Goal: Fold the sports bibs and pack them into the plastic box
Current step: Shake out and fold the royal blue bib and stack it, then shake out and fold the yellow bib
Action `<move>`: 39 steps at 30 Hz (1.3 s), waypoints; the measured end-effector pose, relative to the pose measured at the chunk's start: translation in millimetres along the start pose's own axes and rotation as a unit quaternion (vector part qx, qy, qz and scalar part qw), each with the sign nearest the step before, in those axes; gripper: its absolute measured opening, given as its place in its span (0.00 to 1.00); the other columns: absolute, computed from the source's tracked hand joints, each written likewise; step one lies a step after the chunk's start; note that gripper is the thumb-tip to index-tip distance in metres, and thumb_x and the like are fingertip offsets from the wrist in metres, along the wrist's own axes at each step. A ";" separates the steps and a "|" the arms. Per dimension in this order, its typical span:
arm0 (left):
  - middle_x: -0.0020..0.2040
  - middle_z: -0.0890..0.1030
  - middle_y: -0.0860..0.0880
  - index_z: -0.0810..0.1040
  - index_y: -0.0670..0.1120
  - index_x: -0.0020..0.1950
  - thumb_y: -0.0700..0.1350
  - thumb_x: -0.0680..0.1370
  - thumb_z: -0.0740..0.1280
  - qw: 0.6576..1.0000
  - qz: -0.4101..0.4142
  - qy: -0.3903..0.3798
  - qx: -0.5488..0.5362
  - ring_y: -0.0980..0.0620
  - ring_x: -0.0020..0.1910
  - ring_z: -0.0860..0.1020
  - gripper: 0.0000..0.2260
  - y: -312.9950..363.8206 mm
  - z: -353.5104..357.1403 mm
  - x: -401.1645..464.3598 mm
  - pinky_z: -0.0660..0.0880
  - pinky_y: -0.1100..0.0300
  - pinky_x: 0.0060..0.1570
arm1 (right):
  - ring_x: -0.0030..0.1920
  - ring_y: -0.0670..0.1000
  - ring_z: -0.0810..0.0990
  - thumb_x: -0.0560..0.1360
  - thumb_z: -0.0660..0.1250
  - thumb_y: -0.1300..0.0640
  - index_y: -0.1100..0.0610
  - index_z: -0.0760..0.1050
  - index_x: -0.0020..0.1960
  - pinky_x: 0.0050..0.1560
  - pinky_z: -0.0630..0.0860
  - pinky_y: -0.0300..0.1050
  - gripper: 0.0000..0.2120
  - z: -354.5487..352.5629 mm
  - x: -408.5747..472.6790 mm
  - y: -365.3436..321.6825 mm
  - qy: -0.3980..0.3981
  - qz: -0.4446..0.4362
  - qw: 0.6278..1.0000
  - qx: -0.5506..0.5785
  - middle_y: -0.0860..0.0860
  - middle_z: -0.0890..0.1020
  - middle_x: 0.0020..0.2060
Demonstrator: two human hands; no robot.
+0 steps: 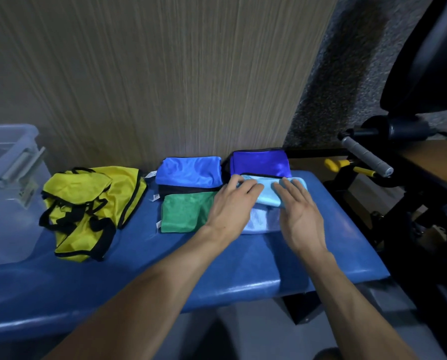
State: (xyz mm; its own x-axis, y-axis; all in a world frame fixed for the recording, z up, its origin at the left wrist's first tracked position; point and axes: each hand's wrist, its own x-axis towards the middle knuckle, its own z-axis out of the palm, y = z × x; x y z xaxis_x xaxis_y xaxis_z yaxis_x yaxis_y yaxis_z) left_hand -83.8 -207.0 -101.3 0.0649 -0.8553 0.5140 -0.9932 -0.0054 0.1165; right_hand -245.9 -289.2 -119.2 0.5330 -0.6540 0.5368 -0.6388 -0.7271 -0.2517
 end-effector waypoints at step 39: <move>0.84 0.46 0.51 0.53 0.59 0.83 0.63 0.83 0.50 0.982 -0.002 -0.173 0.074 0.40 0.81 0.37 0.28 -121.3 -39.9 -109.2 0.41 0.40 0.79 | 0.78 0.63 0.63 0.83 0.44 0.46 0.58 0.66 0.78 0.76 0.59 0.67 0.30 65.3 -2.0 -137.9 -0.155 -0.078 0.970 -0.170 0.60 0.65 0.78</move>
State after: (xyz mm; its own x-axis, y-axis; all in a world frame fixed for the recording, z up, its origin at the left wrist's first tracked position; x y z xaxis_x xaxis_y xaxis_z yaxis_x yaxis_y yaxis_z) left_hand 33.5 -92.3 -137.6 0.0570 -0.9797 0.1920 -0.9979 -0.0619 -0.0198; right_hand -122.6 -201.2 -138.1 0.7453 -0.6116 0.2653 -0.6552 -0.7455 0.1221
